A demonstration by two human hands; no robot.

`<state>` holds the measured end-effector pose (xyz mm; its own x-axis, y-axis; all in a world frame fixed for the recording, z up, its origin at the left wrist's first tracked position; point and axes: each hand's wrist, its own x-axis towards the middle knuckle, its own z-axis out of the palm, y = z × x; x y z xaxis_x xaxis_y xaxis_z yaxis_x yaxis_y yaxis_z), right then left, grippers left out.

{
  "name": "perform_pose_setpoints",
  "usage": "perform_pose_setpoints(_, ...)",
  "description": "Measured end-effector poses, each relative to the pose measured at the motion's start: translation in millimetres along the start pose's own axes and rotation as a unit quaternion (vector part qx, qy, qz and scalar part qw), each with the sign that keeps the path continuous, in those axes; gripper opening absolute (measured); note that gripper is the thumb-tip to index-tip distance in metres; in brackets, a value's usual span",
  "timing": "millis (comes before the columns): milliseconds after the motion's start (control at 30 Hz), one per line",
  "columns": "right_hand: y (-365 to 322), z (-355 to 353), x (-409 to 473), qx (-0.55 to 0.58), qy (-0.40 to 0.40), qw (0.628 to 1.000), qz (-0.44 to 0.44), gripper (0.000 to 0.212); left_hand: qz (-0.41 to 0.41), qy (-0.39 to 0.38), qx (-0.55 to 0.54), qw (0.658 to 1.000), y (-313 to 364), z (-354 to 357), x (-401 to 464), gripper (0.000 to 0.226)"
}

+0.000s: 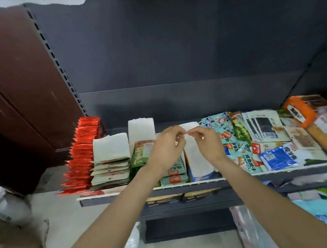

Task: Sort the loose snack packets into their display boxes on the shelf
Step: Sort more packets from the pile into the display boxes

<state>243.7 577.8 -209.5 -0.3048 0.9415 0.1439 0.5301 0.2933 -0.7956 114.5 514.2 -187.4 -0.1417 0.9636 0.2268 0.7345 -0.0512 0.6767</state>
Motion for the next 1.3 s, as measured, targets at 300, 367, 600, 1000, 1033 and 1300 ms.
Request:
perform_pose_setpoints(300,166,-131,28,-0.164,0.016,0.979,0.12,0.039,-0.07,-0.161,0.133,0.975,79,174,71,0.054)
perform_pose_setpoints(367,197,-149,39,-0.19,-0.04,0.971,0.142,0.054,-0.091,-0.213,0.163,0.959,75,204,80,0.069)
perform_pose_setpoints(600,242,-163,58,-0.328,-0.151,0.922,0.139,0.089,-0.194,-0.266,0.17,0.929,54,248,84,0.08)
perform_pose_setpoints(1000,180,-176,56,-0.164,0.038,0.984,-0.063,0.009,-0.343,-0.15,-0.108,0.921,93,223,108,0.031)
perform_pose_setpoints(1033,173,-176,56,-0.045,0.058,0.997,-0.031,0.008,-0.371,-0.136,-0.176,0.902,95,221,109,0.033)
perform_pose_setpoints(1300,110,-153,50,0.332,-0.023,0.93,0.157,0.027,-0.309,0.111,-0.353,0.876,88,148,92,0.025)
